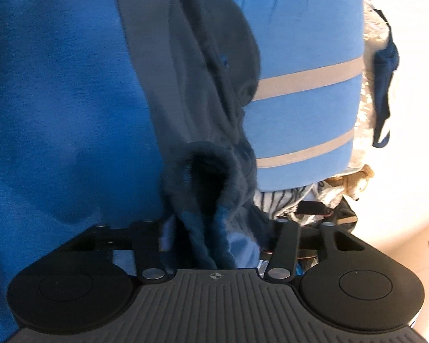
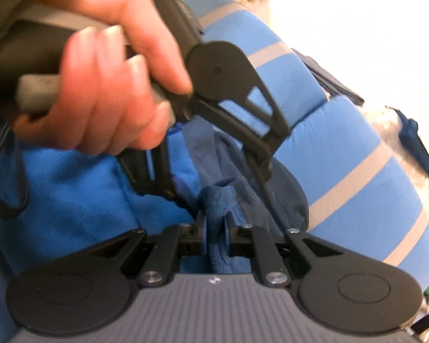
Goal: Fold clothes
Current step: 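Grasp the folded jacket edge with the left tool while the right tool holds its edge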
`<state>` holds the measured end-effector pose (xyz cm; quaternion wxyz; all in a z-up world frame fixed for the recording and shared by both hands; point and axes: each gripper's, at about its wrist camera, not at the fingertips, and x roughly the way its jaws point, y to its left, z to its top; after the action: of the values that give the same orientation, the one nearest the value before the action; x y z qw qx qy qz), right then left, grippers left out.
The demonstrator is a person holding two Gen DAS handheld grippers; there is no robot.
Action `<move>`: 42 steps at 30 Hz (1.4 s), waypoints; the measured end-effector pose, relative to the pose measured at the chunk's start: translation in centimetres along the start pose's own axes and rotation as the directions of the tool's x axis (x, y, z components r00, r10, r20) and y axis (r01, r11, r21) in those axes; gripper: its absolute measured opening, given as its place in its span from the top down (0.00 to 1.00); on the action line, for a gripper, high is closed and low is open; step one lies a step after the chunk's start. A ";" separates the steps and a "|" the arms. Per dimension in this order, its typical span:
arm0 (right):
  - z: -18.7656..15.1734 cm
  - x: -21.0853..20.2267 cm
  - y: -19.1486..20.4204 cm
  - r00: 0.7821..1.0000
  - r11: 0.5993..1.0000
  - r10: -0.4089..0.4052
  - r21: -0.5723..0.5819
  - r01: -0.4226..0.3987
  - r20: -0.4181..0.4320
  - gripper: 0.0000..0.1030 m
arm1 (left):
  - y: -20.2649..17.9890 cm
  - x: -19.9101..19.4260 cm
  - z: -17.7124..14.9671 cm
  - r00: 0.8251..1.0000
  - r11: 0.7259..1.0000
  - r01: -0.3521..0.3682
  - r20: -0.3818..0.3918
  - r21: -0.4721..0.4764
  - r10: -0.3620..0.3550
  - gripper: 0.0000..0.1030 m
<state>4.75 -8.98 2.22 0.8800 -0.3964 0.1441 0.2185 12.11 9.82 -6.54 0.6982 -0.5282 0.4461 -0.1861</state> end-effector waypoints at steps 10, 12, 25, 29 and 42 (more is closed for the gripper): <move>0.1 -0.3 0.7 0.999 0.999 -0.039 -0.015 0.039 0.021 0.21 | -1.4 -1.0 -0.1 0.999 0.995 0.027 0.034 0.099 -0.030 0.83; 0.2 0.0 0.6 0.996 0.997 -0.082 -0.011 0.082 0.020 0.15 | -2.3 -1.5 -0.2 0.998 0.989 0.029 0.052 0.147 -0.037 0.84; -0.9 2.3 -3.7 0.918 0.910 -0.360 0.155 0.385 -0.165 0.01 | -9.4 -6.1 -1.8 0.987 0.957 0.060 0.123 0.282 -0.098 0.84; -1.5 2.3 -5.0 0.884 0.865 -0.411 0.210 0.455 -0.221 0.00 | -12.5 -8.2 -1.5 0.979 0.943 0.080 0.153 0.324 -0.135 0.84; -5.9 -0.6 -12.8 0.820 0.661 -0.395 0.492 0.566 -0.413 0.00 | -18.4 -16.2 -0.8 0.929 0.891 0.081 0.290 0.447 -0.230 0.84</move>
<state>10.18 -21.18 6.80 0.9558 -0.1495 0.2125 -0.1372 6.77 14.34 16.92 0.8447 -0.4207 0.2249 -0.2428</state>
